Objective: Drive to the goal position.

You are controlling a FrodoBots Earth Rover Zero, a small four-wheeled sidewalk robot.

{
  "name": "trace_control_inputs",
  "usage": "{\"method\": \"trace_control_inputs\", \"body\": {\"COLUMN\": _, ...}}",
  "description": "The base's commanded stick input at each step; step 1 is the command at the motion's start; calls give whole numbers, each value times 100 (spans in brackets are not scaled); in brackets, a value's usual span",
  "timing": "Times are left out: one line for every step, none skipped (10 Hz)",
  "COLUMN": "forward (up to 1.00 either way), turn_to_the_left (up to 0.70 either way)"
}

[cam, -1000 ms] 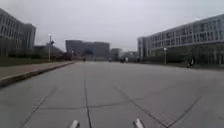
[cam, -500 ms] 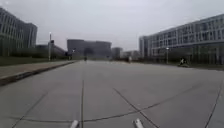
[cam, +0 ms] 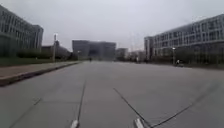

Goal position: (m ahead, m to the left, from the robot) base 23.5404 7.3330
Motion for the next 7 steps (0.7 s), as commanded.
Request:
{"method": "trace_control_inputs", "body": {"forward": 70, "turn_to_the_left": 35}}
{"method": "trace_control_inputs", "body": {"forward": 70, "turn_to_the_left": 35}}
{"method": "trace_control_inputs", "body": {"forward": 70, "turn_to_the_left": 25}}
{"method": "trace_control_inputs", "body": {"forward": 70, "turn_to_the_left": 0}}
{"method": "trace_control_inputs", "body": {"forward": 70, "turn_to_the_left": 0}}
{"method": "trace_control_inputs", "body": {"forward": 70, "turn_to_the_left": 0}}
{"method": "trace_control_inputs", "body": {"forward": 70, "turn_to_the_left": 0}}
